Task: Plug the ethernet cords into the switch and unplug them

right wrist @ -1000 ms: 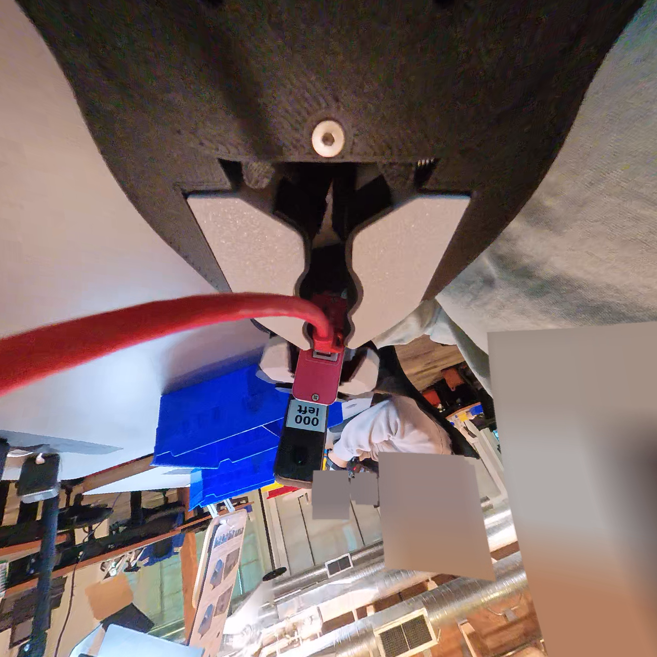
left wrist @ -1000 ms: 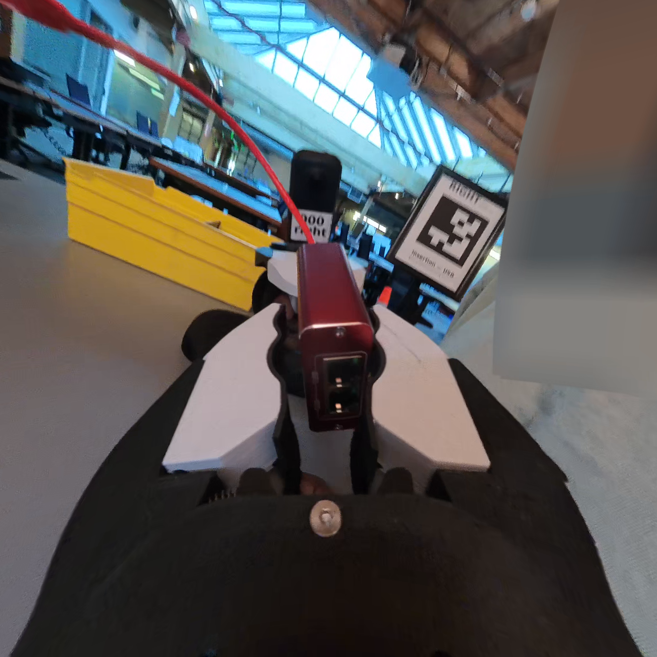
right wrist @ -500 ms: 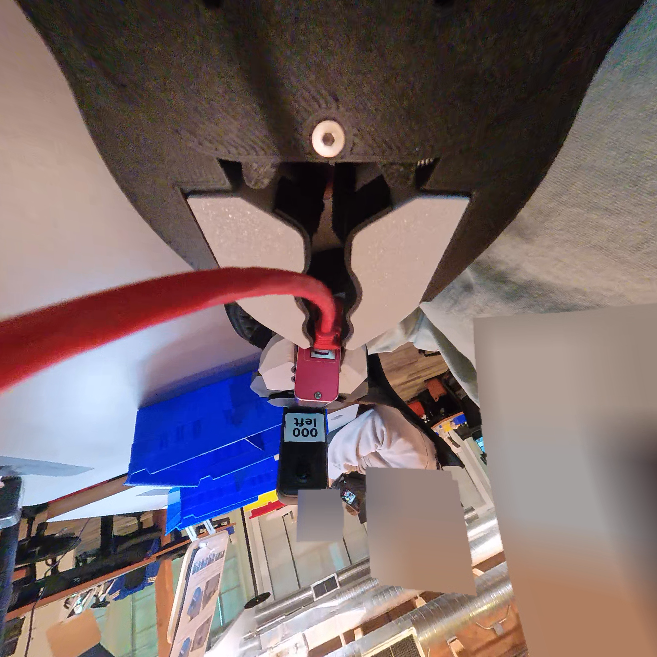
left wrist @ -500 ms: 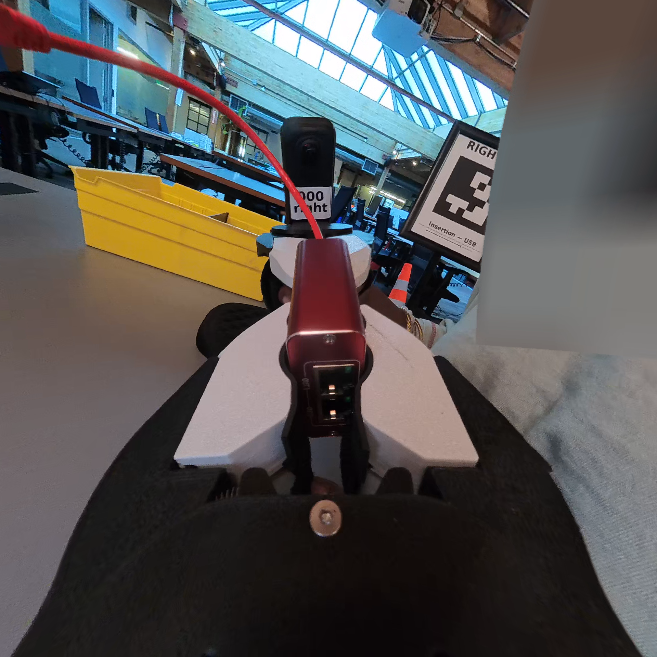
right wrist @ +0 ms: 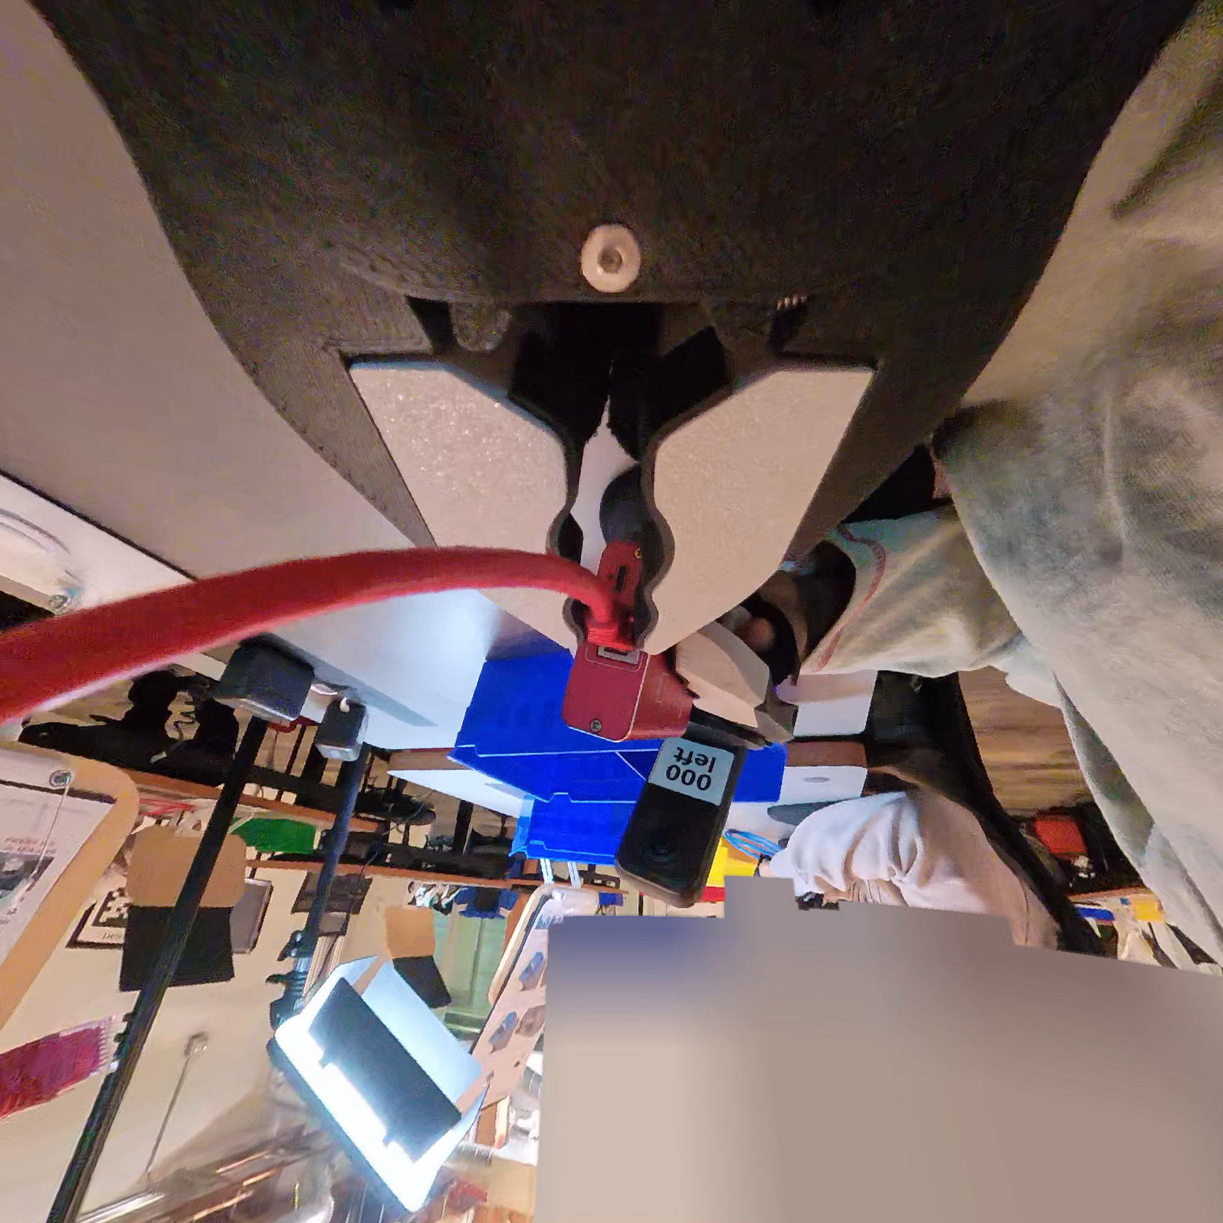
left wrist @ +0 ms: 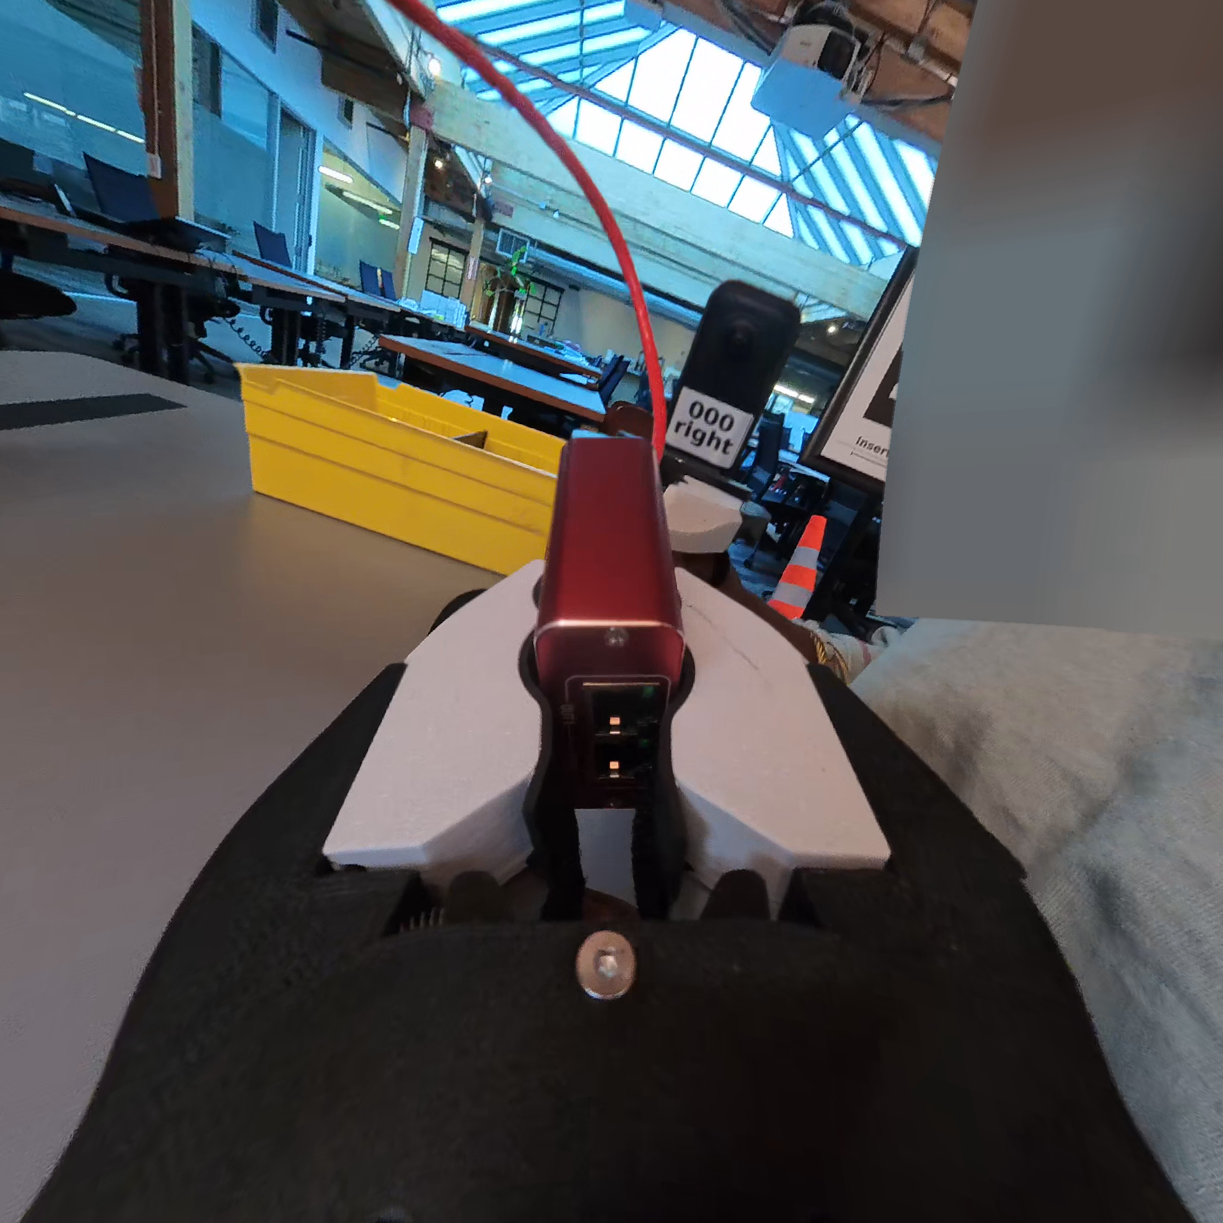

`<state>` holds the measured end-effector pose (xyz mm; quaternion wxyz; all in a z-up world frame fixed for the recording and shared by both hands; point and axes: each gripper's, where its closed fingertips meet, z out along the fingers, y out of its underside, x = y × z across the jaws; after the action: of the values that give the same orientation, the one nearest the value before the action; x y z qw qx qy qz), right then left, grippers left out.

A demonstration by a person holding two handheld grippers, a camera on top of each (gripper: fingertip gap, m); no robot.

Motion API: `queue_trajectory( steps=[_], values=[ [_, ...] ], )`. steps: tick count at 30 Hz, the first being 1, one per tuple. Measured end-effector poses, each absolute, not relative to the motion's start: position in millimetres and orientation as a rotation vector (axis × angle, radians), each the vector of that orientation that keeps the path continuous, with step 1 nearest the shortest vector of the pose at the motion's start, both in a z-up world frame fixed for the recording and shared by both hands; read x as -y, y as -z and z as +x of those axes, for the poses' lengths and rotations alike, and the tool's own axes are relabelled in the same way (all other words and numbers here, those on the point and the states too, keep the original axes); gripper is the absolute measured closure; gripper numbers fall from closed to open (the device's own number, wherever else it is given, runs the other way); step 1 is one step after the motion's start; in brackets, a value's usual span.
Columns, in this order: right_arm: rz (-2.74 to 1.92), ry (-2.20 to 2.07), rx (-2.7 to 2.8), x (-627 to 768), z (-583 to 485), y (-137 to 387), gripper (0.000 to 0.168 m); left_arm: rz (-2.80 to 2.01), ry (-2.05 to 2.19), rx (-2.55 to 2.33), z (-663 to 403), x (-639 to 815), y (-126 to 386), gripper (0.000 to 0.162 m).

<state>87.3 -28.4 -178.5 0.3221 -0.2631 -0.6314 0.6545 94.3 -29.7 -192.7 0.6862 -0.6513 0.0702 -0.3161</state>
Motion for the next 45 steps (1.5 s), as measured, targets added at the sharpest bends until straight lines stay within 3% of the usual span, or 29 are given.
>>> queue_trajectory(
  steps=[7,17,21,25,33,45],
  values=[
    [-0.633,-1.745,1.574,35.6,91.2,162.4,0.156,-1.350,0.925,-0.119,98.4,36.2,176.7,0.133],
    [-0.611,-1.655,1.560,34.4,94.2,159.1,0.156,-1.377,0.867,-0.150,100.8,34.4,177.4,0.133],
    [-0.618,-1.800,1.178,-41.6,128.5,102.3,0.157,-1.233,0.917,-0.059,72.2,55.3,165.6,0.134],
    [-0.834,-1.309,1.475,-103.4,148.1,126.5,0.156,-1.321,0.847,-0.085,77.6,44.4,174.7,0.133],
    [-1.336,-0.722,1.936,-187.9,253.4,184.4,0.156,-1.369,0.863,-0.066,79.6,40.4,184.5,0.134],
    [-1.852,-0.679,1.920,-238.8,321.1,237.9,0.155,-1.414,0.859,-0.074,81.7,37.9,191.8,0.134]
  ],
)
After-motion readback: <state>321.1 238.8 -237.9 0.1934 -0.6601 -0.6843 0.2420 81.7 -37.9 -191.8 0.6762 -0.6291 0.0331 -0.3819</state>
